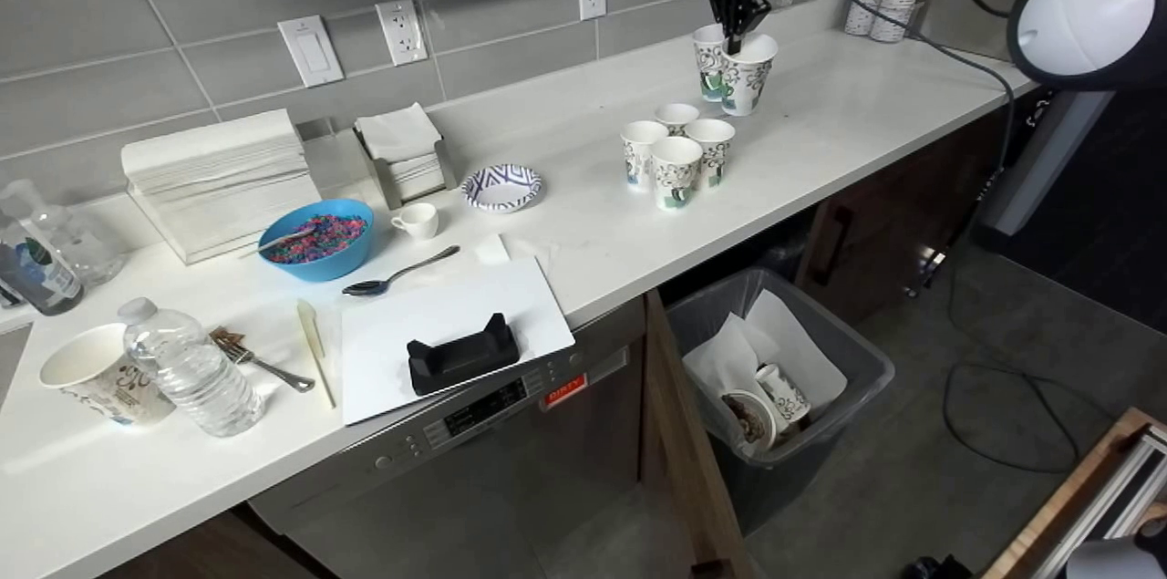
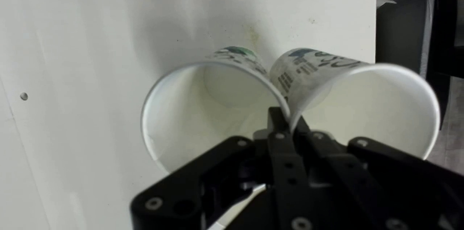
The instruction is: Stack the coffee cups together in two piles.
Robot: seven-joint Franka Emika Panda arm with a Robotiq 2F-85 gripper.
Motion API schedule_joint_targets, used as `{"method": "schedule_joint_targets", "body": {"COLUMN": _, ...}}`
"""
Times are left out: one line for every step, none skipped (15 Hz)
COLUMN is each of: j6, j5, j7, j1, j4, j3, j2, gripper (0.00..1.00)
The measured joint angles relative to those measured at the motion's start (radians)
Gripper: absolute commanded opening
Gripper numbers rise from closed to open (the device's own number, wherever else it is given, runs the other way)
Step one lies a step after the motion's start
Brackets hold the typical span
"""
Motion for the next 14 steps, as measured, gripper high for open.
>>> {"method": "schedule_joint_targets", "body": {"j6": 0.000, "j5": 0.000, "j7": -0.008, "j1": 0.000, "j4": 0.000, "j3": 0.005, "j2": 0.001, "gripper": 0.01}}
{"method": "schedule_joint_targets", "body": {"j6": -0.001, "j5": 0.001, "j7": -0.018, "j1": 0.000, "j4": 0.000, "j3": 0.010, "j2": 0.002, "gripper": 0.01}}
{"method": "schedule_joint_targets", "body": {"j6": -0.002, "j5": 0.002, "j7": -0.026, "j1": 0.001, "j4": 0.000, "j3": 0.016, "j2": 0.003, "gripper": 0.01}}
{"method": "schedule_joint_targets", "body": {"j6": -0.005, "j5": 0.002, "j7": -0.037, "j1": 0.001, "j4": 0.000, "j3": 0.021, "j2": 0.003, "gripper": 0.01}}
{"method": "schedule_joint_targets", "body": {"j6": -0.010, "j5": 0.003, "j7": -0.046, "j1": 0.002, "j4": 0.000, "j3": 0.027, "j2": 0.003, "gripper": 0.01}}
{"method": "schedule_joint_targets", "body": {"j6": -0.015, "j5": 0.003, "j7": -0.052, "j1": 0.003, "j4": 0.000, "j3": 0.032, "j2": 0.004, "gripper": 0.01}}
{"method": "schedule_joint_targets", "body": {"j6": -0.017, "j5": 0.003, "j7": -0.058, "j1": 0.004, "j4": 0.000, "j3": 0.038, "j2": 0.004, "gripper": 0.01}}
{"method": "schedule_joint_targets", "body": {"j6": -0.017, "j5": 0.004, "j7": -0.064, "j1": 0.004, "j4": 0.000, "j3": 0.043, "j2": 0.006, "gripper": 0.01}}
{"method": "schedule_joint_targets", "body": {"j6": -0.017, "j5": 0.004, "j7": -0.068, "j1": 0.004, "j4": 0.000, "j3": 0.047, "j2": 0.008, "gripper": 0.01}}
{"method": "schedule_joint_targets", "body": {"j6": -0.017, "j5": 0.004, "j7": -0.076, "j1": 0.004, "j4": 0.001, "j3": 0.051, "j2": 0.011, "gripper": 0.01}}
{"method": "schedule_joint_targets", "body": {"j6": -0.017, "j5": 0.004, "j7": -0.082, "j1": 0.004, "j4": 0.004, "j3": 0.053, "j2": 0.015, "gripper": 0.01}}
{"method": "schedule_joint_targets", "body": {"j6": -0.017, "j5": 0.004, "j7": -0.086, "j1": 0.004, "j4": 0.008, "j3": 0.055, "j2": 0.021, "gripper": 0.01}}
{"method": "schedule_joint_targets", "body": {"j6": -0.017, "j5": 0.004, "j7": -0.091, "j1": 0.004, "j4": 0.015, "j3": 0.057, "j2": 0.028, "gripper": 0.01}}
{"method": "schedule_joint_targets", "body": {"j6": -0.017, "j5": 0.006, "j7": -0.097, "j1": 0.003, "j4": 0.022, "j3": 0.058, "j2": 0.036, "gripper": 0.01}}
